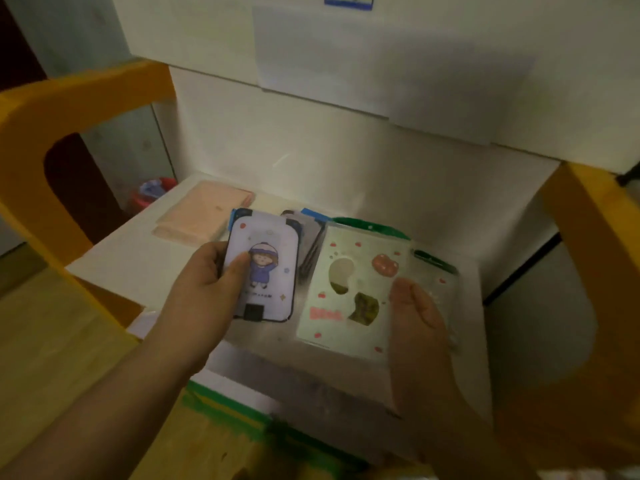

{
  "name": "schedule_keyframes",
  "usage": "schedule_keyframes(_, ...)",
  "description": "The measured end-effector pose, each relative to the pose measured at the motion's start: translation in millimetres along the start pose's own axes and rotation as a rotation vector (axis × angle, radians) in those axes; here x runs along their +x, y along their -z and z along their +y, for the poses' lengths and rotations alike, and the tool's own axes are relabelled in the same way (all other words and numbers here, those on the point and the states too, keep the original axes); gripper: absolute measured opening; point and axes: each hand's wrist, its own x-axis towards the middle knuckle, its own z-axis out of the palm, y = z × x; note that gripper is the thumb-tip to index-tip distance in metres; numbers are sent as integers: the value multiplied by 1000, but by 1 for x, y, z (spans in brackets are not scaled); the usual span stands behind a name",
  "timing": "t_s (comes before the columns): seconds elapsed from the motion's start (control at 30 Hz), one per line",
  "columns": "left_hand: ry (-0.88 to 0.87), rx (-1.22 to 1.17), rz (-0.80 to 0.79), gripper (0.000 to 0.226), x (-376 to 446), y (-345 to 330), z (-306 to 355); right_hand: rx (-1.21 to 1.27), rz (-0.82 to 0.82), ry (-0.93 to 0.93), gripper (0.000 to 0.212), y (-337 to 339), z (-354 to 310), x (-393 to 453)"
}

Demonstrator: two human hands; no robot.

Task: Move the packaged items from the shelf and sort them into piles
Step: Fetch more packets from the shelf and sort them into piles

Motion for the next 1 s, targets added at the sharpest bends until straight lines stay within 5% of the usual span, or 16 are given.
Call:
schedule_keyframes(0.4,-89,-47,-285,31,91,-9,-6,0,301,83,32,-33,20,3)
schedule_keyframes(0.57,-186,150,-379,49,115,-32,-4,-28,367,76,33,-39,24,2)
schedule_keyframes(0.77,-268,398,-474,39,135,-55,-19,-65,408,68,25,-44,26,3)
schedule_keyframes(1.0,-422,826,-350,36,139,-56,-29,-103,385,82,23,-39,26,2)
